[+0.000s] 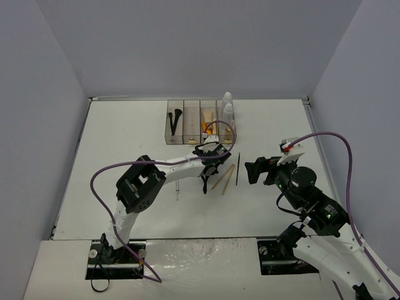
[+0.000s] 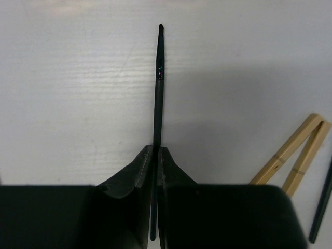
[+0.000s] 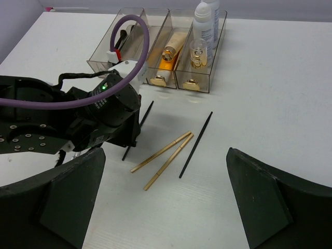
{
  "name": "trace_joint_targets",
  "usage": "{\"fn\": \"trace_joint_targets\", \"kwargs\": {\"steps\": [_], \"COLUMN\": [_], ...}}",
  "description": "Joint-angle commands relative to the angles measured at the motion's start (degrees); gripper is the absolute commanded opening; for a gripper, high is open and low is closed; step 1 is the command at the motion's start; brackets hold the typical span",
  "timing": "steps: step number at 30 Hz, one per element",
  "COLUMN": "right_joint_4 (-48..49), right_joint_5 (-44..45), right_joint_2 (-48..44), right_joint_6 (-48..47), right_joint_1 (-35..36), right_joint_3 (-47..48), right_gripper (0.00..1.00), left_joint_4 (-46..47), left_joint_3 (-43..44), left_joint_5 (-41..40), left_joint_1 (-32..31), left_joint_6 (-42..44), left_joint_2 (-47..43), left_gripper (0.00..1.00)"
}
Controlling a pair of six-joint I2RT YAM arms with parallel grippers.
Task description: Organize the makeup
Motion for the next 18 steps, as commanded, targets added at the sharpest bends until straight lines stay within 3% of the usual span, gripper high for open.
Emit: {"fn": "trace_joint_targets", "kwargs": {"steps": [1, 6, 10, 14, 18], "right_joint_4": [2.8, 2.9, 2.8, 2.8, 2.9], "right_joint_5": [1.8, 1.8, 1.7, 1.5, 1.5], "right_joint_2": [0.4, 0.7, 0.9, 1.0, 1.3], "right_joint_6": [0.4, 0.3, 0.4, 0.3, 0.3], "right_joint_1": [0.7, 0.7, 0.8, 0.8, 0.8], "right_joint_3": [-0.2, -0.1, 0.0, 0.0, 0.0], "right_gripper": [1.0, 1.0, 1.0, 1.0, 1.0], "left_joint_4": [-3.1, -6.2, -6.8, -6.4, -6.3], "left_joint_3": [-4.5, -2.5, 0.5, 6.9, 18.2], "left_joint_5": [0.0, 0.2, 3.5, 10.3, 16.5], "left_joint_1": [0.4, 2.4, 8.7, 16.4, 24.3], "left_joint_6": [5.4, 11.9, 17.8, 22.9, 28.1], "left_joint_2": [-8.7, -17.0, -20.9, -19.4, -12.5], "left_gripper": [0.0, 0.0, 0.0, 0.0, 0.0]}}
